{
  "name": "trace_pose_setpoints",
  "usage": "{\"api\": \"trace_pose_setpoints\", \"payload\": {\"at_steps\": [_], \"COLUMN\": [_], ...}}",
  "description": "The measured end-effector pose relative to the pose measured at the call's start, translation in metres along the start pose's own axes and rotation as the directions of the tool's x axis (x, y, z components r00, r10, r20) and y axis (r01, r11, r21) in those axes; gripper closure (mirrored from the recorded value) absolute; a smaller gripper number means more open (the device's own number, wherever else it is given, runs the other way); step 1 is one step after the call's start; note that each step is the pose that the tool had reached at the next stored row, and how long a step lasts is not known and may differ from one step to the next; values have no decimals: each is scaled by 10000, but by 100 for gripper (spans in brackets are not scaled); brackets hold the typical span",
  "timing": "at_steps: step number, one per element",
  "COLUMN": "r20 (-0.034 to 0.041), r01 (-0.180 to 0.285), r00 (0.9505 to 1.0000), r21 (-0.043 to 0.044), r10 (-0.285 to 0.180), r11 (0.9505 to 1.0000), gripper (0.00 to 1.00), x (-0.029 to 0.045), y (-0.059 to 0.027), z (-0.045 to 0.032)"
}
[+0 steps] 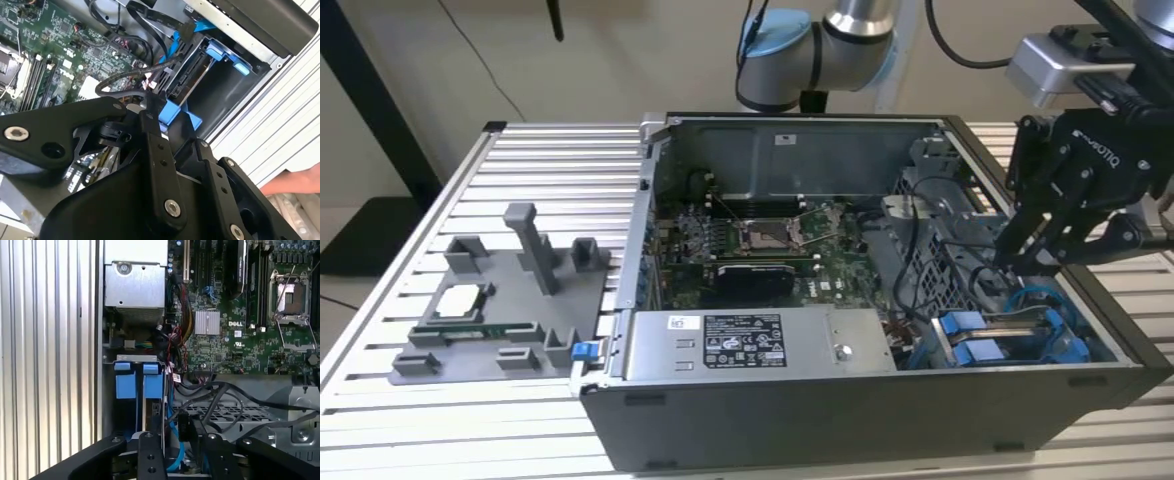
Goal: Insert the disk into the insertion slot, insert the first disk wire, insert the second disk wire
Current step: 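Insert the first disk wire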
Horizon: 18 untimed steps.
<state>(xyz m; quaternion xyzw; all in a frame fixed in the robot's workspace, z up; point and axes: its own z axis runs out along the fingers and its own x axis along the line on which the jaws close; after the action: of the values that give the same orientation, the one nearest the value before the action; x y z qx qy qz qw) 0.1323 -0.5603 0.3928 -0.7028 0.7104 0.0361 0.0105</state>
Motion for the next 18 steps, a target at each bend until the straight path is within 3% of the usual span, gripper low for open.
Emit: {"api": "trace_pose_setpoints", "payload": {"at_steps": [3,12,18], "r20": [71,81,110], "r01": [2,5,18], "r00": [10000,10000,9999], "r21": [0,12,216], "r10": [-2,-5,-20], "r11": [10000,10000,9998], "gripper": [0,0,0], "x": [-2,-2,0], "y": [1,27,31], "z": [-10,-10,12]}}
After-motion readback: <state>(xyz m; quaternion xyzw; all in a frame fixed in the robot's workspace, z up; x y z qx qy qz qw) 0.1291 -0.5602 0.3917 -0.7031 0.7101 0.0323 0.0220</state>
